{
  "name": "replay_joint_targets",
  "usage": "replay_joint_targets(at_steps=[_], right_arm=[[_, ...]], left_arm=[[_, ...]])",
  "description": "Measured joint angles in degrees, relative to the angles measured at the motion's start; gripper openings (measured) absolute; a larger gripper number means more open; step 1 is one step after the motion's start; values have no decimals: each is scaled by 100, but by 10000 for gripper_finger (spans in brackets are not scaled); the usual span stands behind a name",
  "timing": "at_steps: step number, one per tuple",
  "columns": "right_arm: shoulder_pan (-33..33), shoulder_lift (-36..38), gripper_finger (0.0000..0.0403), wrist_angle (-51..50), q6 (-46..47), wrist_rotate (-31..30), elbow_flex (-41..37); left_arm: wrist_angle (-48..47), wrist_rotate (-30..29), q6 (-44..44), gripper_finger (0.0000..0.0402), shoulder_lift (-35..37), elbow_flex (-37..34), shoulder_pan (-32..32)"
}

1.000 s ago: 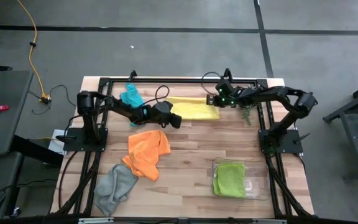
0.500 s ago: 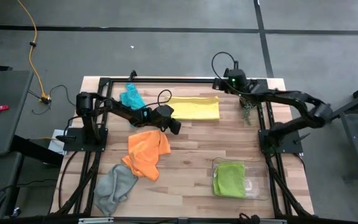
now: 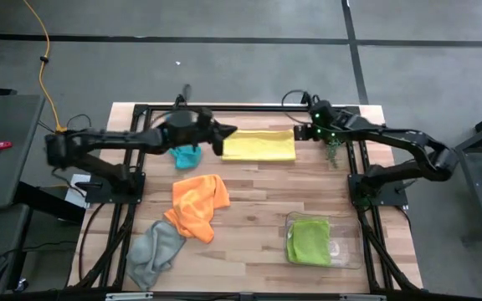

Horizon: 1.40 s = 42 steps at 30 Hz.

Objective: Fold microfiber towels
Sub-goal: Fold the yellow microfiber cloth

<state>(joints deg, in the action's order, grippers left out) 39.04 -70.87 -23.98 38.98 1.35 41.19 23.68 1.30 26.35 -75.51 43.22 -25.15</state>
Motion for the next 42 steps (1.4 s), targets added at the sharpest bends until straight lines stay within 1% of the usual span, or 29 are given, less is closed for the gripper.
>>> replay_joint_targets(at_steps=[3,5,11,15,20,25,32,35,37,40,42], right_arm=[[-137,-398,165,53,224,2,0],[-236,-721,178,201,454,41,0],[-322,-1533,185,283,956,-254,0],[-443,-1828,186,547,1058,-153,0],[-753,-1995,186,710,1337,-347,13],[-1091,-2100,186,687,1622,-763,22],[-1628,-2118,185,788,2264,-901,22],[-1800,-2123,173,706,2387,-1028,20],[-1874,-2123,153,628,2387,-1098,17],[-1946,-2127,104,410,2378,-1235,17],[-1975,-2126,57,269,2378,-1326,17]], left_arm=[[2,-24,-29,0,606,0,207],[-16,-27,-123,0,893,0,388],[-123,-92,-199,0,1345,0,960],[-318,-453,-212,0,1373,0,1300],[-620,-784,-203,0,1323,0,1515],[-748,-996,-146,0,1328,0,1585],[-823,-1233,-110,0,1327,0,1583],[-958,-1268,-107,0,1327,0,1581],[-1022,-1270,-107,0,1327,0,1581],[-1117,-1268,-109,0,1327,0,1581],[-1134,-1268,-109,0,1327,0,1581]])
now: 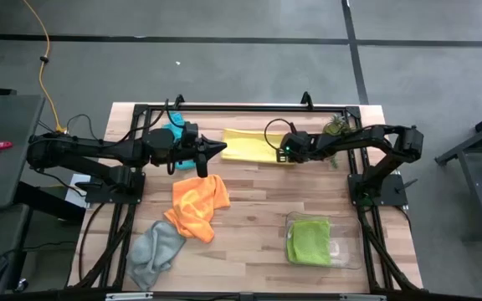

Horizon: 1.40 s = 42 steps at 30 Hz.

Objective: Fold microfiber towels
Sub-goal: Fold the yellow microfiber cloth

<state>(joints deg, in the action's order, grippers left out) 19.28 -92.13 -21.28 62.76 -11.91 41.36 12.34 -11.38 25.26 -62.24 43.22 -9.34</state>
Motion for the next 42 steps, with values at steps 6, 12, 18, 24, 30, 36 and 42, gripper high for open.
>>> replay_joint_targets(at_steps=[6,12,18,24,30,36,42], right_arm=[[-127,378,6,-982,-299,31,-31],[-241,1293,2,-2416,-477,-489,-38],[-298,2207,1,-2431,-441,-612,-31],[-569,2418,0,-1653,-400,-357,-28],[-982,2172,0,-554,-319,-206,-28],[-1112,1720,0,377,-57,-294,-22],[-1112,1278,0,970,63,-264,-17]], left_arm=[[-66,0,2,0,0,0,0],[-63,-156,2,0,0,0,0],[-62,-374,2,0,0,0,0],[-62,-402,4,0,0,0,0],[-98,-404,4,0,0,0,0],[-99,-404,11,0,0,0,0],[-102,-404,76,0,0,0,0]])
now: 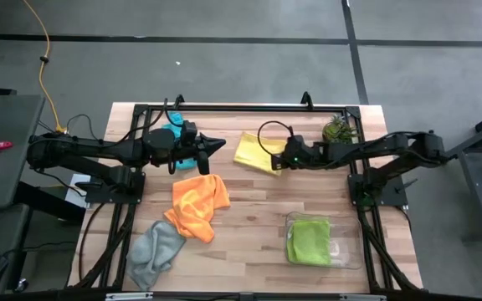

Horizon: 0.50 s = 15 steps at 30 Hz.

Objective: Fold microfiber towels
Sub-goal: Fold the yellow microfiber cloth

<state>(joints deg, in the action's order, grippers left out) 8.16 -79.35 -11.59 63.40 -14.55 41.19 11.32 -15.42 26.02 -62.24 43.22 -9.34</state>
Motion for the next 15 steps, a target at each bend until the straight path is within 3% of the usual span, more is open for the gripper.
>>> replay_joint_targets(at_steps=[7,12,15], right_arm=[[-156,389,0,-1149,-215,126,0],[-275,1106,0,-2319,-330,107,0],[-338,1640,0,-3230,-352,107,0]], left_arm=[[-356,-25,236,0,-214,-1,0],[-338,-4,683,0,-877,-2,2],[-32,315,990,0,-1445,-2,0]])
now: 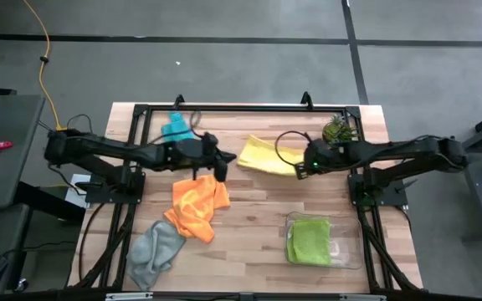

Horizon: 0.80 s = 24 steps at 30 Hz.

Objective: Fold microfiber towels
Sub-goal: Fold the yellow microfiber cloth

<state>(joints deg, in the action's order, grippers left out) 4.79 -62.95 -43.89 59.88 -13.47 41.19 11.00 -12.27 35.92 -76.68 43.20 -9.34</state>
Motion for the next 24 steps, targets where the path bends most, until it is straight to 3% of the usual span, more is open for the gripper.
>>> replay_joint_targets(at_steps=[7,10,16,24], right_arm=[[-159,1112,0,-1977,156,118,0],[-159,1379,0,-2219,317,107,0],[-159,1282,0,-1305,195,20,0],[-159,460,0,171,-349,304,0]], left_arm=[[1356,450,617,0,-1082,2,96],[1780,450,747,0,-1311,4,153],[1884,429,745,0,-1427,2,164],[1866,424,548,0,-1427,2,151]])
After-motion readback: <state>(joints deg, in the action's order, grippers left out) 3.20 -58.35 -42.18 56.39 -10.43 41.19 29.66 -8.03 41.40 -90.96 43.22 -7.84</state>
